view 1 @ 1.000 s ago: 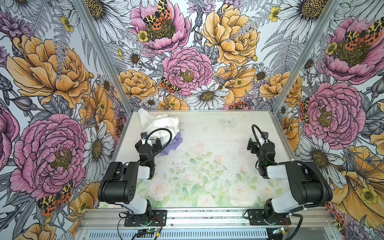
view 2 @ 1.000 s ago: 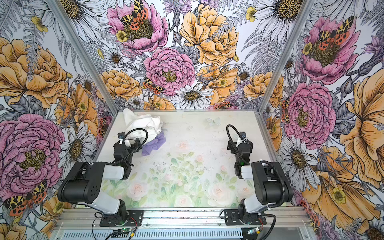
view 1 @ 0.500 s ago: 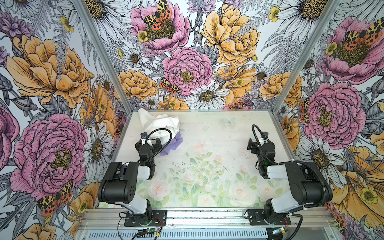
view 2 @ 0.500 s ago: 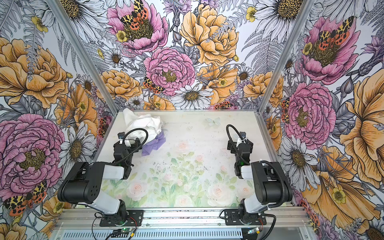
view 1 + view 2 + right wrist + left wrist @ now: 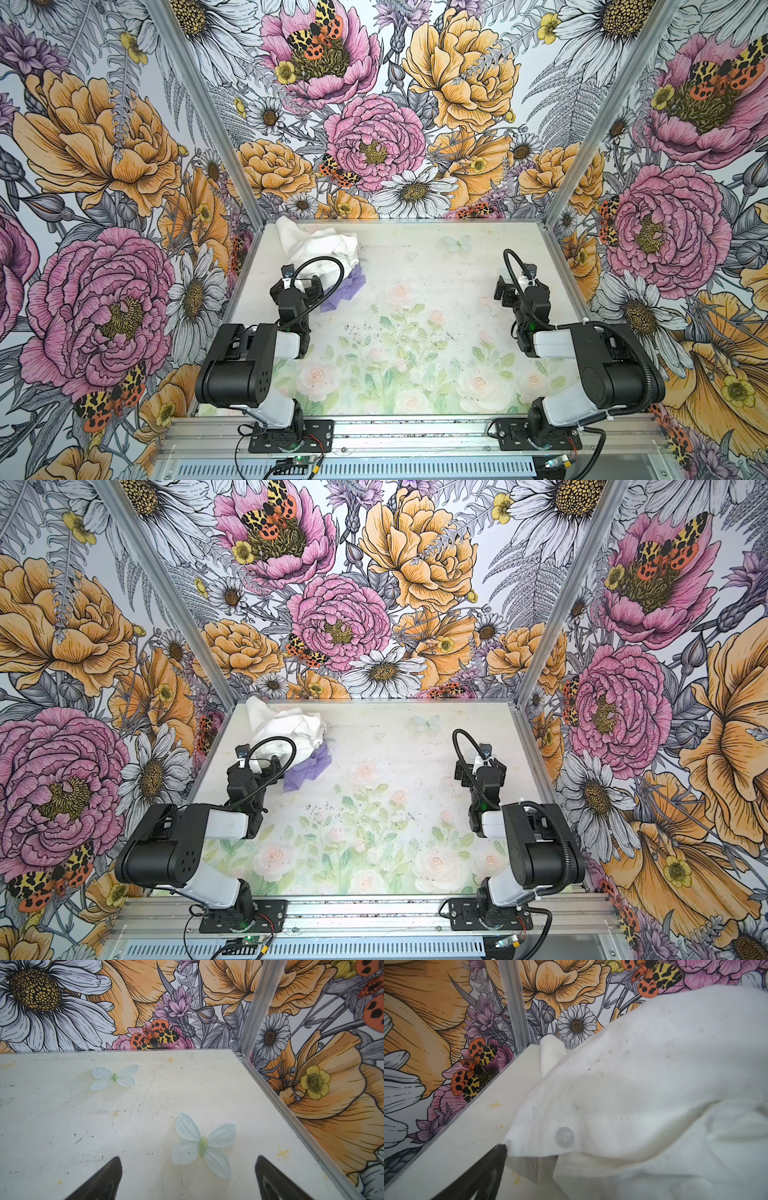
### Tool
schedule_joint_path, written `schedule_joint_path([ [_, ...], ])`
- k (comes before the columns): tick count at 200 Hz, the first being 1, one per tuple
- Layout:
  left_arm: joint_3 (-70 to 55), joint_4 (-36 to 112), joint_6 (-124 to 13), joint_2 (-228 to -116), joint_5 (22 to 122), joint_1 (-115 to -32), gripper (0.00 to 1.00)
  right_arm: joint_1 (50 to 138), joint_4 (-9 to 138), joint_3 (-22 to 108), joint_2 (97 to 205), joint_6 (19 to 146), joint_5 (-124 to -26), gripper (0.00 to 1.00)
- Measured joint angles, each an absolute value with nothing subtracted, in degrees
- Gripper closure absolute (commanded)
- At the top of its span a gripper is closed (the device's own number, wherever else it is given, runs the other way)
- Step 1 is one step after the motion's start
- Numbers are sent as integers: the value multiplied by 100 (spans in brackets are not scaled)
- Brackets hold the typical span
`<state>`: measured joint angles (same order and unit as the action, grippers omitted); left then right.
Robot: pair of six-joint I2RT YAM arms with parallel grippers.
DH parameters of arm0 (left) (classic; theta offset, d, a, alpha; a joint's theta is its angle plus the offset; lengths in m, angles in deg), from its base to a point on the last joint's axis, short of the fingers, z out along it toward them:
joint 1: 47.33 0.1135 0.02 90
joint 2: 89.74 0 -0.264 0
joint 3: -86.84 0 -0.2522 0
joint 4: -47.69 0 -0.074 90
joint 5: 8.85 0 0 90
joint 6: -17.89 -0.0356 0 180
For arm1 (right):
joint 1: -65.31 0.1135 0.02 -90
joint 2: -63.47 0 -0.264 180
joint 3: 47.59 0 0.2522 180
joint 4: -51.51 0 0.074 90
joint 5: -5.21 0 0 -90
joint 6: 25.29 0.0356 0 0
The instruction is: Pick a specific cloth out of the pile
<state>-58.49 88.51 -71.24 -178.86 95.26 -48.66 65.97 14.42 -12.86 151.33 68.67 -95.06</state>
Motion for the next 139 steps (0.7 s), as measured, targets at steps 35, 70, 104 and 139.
schedule_joint_path([
  [35, -5967, 8900, -7124, -17755, 9577, -4874, 1, 6643, 1506, -1299, 15034, 6819, -9510, 1],
  [70, -6245, 8226, -7207, -16378, 10066, -5169, 1, 6932, 2437, -1268, 13917, 6762, -9571, 0],
  [104, -6004, 6705, -7050, -14448, 10846, -5709, 1, 7297, 3705, -938, 12505, 6985, -9468, 1],
  [139, -5462, 4985, -6543, -13034, 11190, -6225, 1, 7592, 4741, -490, 11681, 7648, -8959, 1],
])
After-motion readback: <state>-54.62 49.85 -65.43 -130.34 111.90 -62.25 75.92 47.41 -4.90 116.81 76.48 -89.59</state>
